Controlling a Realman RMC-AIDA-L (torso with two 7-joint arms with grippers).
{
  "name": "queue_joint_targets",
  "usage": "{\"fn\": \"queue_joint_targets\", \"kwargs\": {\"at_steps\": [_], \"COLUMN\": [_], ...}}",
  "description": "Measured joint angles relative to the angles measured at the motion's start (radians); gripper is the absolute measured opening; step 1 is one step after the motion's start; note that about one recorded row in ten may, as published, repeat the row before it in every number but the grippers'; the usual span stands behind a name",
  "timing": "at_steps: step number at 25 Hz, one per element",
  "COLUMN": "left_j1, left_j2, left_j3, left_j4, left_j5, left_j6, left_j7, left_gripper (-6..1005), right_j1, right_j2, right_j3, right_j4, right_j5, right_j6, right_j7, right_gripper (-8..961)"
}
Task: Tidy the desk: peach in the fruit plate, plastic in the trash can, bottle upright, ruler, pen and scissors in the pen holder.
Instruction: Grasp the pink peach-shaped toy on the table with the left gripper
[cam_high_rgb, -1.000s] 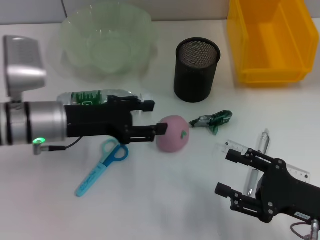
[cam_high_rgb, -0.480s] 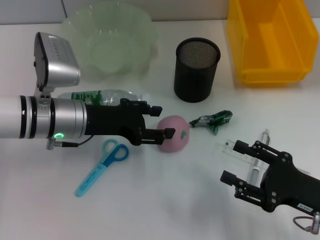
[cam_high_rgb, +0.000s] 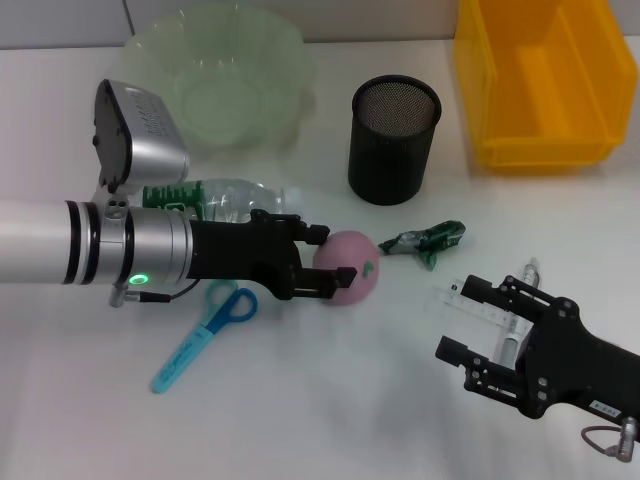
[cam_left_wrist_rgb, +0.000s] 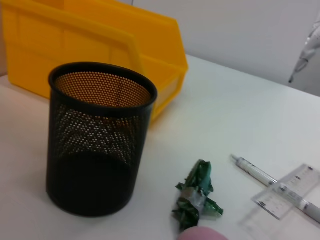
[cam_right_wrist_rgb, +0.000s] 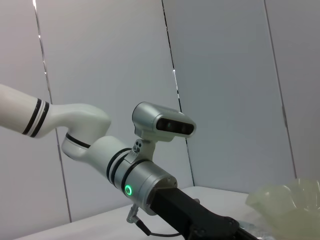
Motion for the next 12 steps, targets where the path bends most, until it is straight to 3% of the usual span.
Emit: {"fn": "queue_joint_targets", "kwargs": {"at_steps": [12], "left_j1": [-0.012], "left_j2": [0.0], "left_j3": [0.058], "left_j4": [-0.044], "left_j5": [-0.067], "left_j6": [-0.063], "left_j7": [0.008], "left_gripper": [669], "right_j1": [0.005], "right_j2": [0.0], "right_j3": [0.0], "right_j4": [0.014], "right_j5": [0.001], "right_j6": [0.001], "right_j7": [0.002], "right_gripper": [734]}}
